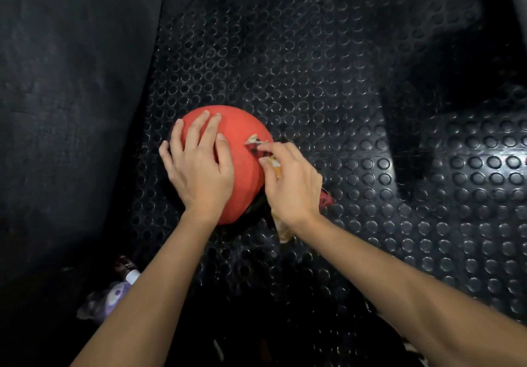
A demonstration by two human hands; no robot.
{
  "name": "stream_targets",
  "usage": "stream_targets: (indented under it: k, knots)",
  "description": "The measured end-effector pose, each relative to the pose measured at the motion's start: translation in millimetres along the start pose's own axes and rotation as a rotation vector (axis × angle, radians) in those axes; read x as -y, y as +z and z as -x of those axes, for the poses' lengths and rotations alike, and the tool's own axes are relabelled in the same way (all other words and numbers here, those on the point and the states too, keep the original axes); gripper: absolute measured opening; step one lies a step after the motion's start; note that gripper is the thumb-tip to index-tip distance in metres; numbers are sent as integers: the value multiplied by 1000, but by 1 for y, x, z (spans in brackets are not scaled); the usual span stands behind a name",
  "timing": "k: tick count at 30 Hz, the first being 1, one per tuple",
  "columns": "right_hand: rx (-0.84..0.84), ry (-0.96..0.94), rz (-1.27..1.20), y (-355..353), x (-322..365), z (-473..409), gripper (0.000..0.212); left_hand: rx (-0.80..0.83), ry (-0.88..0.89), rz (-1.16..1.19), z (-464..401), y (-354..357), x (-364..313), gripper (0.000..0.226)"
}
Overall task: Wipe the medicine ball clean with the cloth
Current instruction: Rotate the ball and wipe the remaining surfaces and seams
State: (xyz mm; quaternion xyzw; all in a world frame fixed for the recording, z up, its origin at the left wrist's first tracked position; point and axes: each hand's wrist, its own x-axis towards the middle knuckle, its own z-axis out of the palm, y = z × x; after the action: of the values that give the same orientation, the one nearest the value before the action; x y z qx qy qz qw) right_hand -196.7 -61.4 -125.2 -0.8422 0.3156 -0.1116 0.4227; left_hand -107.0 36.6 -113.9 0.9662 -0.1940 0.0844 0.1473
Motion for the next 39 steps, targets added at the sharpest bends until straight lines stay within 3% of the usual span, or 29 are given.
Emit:
stream_targets:
  k: [4,11,16,20,23,28,31,35,39]
  knots:
    - [-4,317,-7,4,-19,-27,22,-12,-12,-3,1,2,-8,41]
    - [55,-69,2,-7,8,16,21,-11,-28,-1,-2,1,-3,41]
    - [96,342,-57,0,-27,-33,20,2,-12,11,2,-1,-3,43]
    - [210,470,-97,6,-39,-61,20,6,41,3,3,0,-7,44]
    - [128,349,17,2,-19,-46,23,-15,37,-22,0,2,-6,44]
    - [-6,-123,-19,-5,15,0,23,14,-8,-21,0,0,-6,46]
    - [-55,-33,29,-6,2,-14,22,105,-4,77,-7,-9,-6,47]
    - [110,247,48,-13,-20,-63,23,155,175,153,-18,-14,6,44]
    - [76,88,105,-14,3,-60,24,85,21,186,-13,-5,3,43]
